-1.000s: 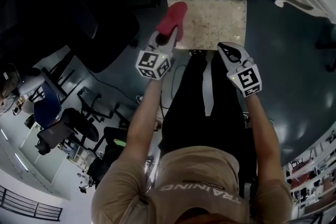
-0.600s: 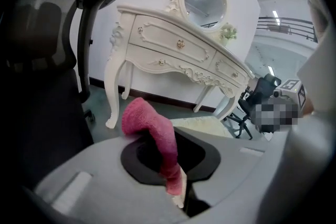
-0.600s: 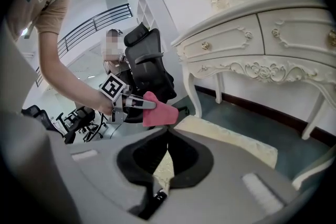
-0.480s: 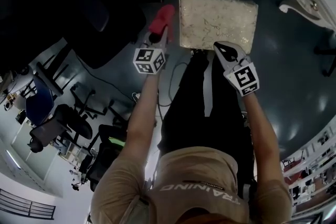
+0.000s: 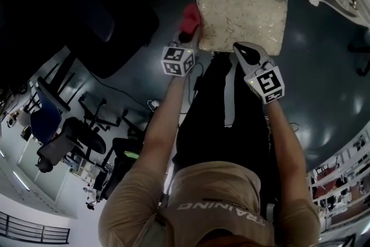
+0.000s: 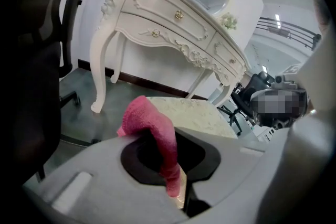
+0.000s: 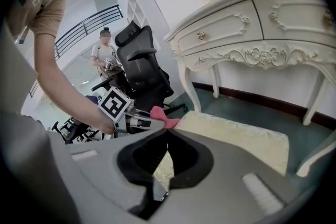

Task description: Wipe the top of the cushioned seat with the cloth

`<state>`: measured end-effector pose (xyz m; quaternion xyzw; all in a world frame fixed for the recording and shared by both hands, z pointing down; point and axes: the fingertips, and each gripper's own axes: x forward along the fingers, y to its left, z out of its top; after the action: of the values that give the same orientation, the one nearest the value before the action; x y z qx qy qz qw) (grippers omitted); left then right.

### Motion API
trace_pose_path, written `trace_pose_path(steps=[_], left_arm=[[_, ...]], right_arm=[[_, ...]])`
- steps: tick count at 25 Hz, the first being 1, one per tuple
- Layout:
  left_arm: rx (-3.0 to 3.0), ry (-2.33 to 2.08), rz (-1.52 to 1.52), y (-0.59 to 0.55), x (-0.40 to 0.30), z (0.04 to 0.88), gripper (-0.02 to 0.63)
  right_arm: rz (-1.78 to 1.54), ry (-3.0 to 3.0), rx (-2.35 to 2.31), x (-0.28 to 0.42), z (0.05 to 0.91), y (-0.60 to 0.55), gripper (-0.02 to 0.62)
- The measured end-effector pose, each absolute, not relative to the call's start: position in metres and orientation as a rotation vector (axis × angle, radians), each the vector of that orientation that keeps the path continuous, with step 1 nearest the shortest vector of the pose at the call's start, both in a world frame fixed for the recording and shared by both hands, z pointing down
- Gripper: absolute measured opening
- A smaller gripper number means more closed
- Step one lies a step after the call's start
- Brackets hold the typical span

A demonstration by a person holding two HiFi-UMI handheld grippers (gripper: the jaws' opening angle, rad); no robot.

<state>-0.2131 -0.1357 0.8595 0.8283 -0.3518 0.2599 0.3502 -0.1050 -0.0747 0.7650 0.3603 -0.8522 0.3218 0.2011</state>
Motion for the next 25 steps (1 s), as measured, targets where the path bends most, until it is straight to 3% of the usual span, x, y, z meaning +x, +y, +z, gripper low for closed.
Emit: trace_pose_path(steps=[25], left_arm=[[2.130, -0.817, 0.772, -0.115, -0.128, 0.877, 0.032]], right_arm=[[0.919, -2.364, 1.084, -0.021, 0.774, -0.058, 0.005]])
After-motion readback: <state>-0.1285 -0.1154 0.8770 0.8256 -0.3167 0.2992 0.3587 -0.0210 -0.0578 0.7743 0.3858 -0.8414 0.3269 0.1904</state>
